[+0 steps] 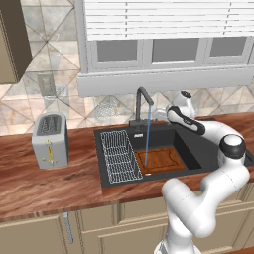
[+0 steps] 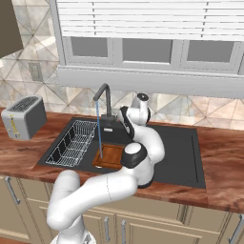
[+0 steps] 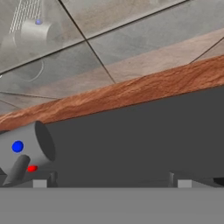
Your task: Turn on the sink faucet with hot water and rinse the cutting board for ten seconds, then turn off the faucet. Push the cutting board to reach the water if necessary.
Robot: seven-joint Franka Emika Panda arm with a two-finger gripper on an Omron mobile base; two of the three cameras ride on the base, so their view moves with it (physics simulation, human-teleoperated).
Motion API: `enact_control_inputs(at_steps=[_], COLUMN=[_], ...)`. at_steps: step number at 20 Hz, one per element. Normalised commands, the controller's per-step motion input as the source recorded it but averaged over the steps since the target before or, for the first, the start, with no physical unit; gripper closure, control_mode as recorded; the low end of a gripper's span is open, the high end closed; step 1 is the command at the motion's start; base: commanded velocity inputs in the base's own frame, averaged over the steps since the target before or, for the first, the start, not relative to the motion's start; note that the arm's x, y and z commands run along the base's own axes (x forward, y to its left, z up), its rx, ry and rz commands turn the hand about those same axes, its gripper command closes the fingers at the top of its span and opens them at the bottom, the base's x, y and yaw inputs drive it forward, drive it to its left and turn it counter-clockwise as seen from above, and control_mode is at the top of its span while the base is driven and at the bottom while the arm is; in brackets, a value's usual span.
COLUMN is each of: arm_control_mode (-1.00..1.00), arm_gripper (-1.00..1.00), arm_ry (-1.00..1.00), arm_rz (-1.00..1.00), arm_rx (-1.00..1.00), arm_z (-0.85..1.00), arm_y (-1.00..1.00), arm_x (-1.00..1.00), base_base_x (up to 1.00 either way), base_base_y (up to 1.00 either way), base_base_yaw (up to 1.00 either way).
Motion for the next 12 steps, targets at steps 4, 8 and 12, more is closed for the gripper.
enact_control_inputs(at_steps=[4, 8, 12], arm_control_mode=[-1.0, -1.0, -1.0], arm_gripper=[-1.0, -1.0, -1.0], arm_ry=[0.0, 0.0, 0.0], arm_rz=[0.0, 0.0, 0.0], arm_rx=[0.0, 0.0, 0.0], arm_z=[-0.05, -0.02, -0.03], arm_y=[0.13, 0.16, 0.14], arm_x=[0.0, 0.0, 0.0], base_base_x=[0.0, 0.0, 0.0], base_base_y=[0.0, 0.0, 0.0], base_base_yaw=[0.0, 0.0, 0.0])
